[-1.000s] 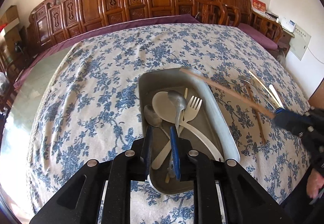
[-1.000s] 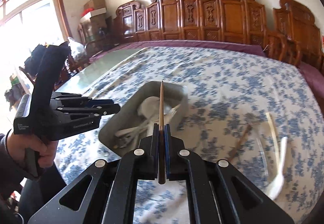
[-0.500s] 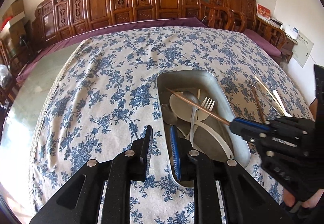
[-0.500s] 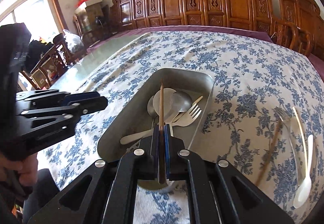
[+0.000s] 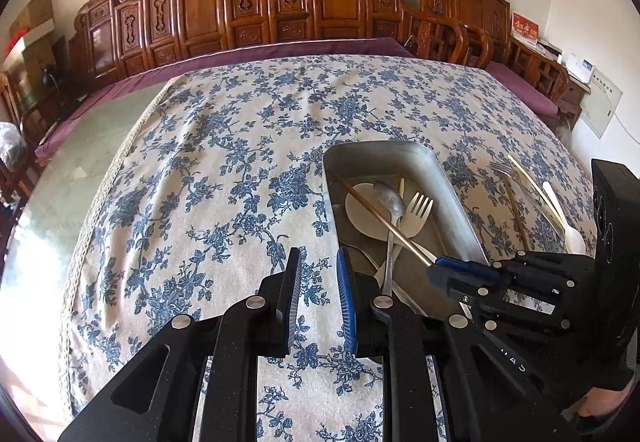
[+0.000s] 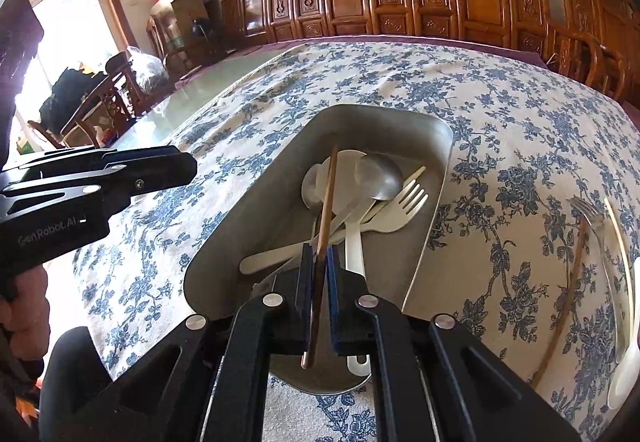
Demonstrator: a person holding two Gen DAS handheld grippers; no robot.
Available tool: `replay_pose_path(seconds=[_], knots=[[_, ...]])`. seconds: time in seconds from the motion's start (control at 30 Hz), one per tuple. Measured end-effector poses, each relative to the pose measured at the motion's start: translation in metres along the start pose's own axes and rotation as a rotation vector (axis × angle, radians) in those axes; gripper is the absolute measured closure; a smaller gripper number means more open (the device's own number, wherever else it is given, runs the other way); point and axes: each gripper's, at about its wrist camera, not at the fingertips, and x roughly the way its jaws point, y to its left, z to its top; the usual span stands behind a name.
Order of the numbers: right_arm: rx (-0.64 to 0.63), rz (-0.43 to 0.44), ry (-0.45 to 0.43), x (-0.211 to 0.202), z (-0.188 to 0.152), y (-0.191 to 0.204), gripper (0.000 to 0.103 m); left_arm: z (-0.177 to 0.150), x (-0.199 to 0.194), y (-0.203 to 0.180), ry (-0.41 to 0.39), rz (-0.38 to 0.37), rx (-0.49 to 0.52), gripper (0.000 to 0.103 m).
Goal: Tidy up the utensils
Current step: 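Lower the wooden chopstick into the tray and open the right tool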
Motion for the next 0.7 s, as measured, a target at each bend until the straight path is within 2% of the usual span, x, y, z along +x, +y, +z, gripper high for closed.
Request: replay_pose_path(seconds=[0.1, 0.2, 0.43, 0.5, 0.53, 0.7], knots=[[0.002, 0.014, -0.009, -0.002, 0.0, -0.001, 0.093, 0.0, -0.001, 0.0, 0.0, 0.0, -0.001, 0.086], [0.003, 0.026, -0.017, -0.007, 0.0, -0.003, 0.078, 0.0, -0.001, -0.001, 0.0, 0.002, 0.001, 0.086], [0.019, 0.025, -0.06, -0.043, 0.001, -0.022, 0.077, -0.003, -0.007, -0.011, -0.007, -0.017, 0.004, 0.085], [0.021, 0.009, -0.071, -0.059, 0.0, -0.031, 0.077, -0.004, -0.009, -0.019, -0.013, -0.03, 0.008, 0.08], [0.023, -0.003, -0.077, -0.067, -0.001, -0.037, 0.077, -0.004, -0.01, -0.024, -0.018, -0.037, 0.013, 0.077], [0.03, -0.104, -0.096, -0.109, -0.011, -0.077, 0.077, -0.002, -0.014, -0.053, -0.03, -0.086, 0.04, 0.075]])
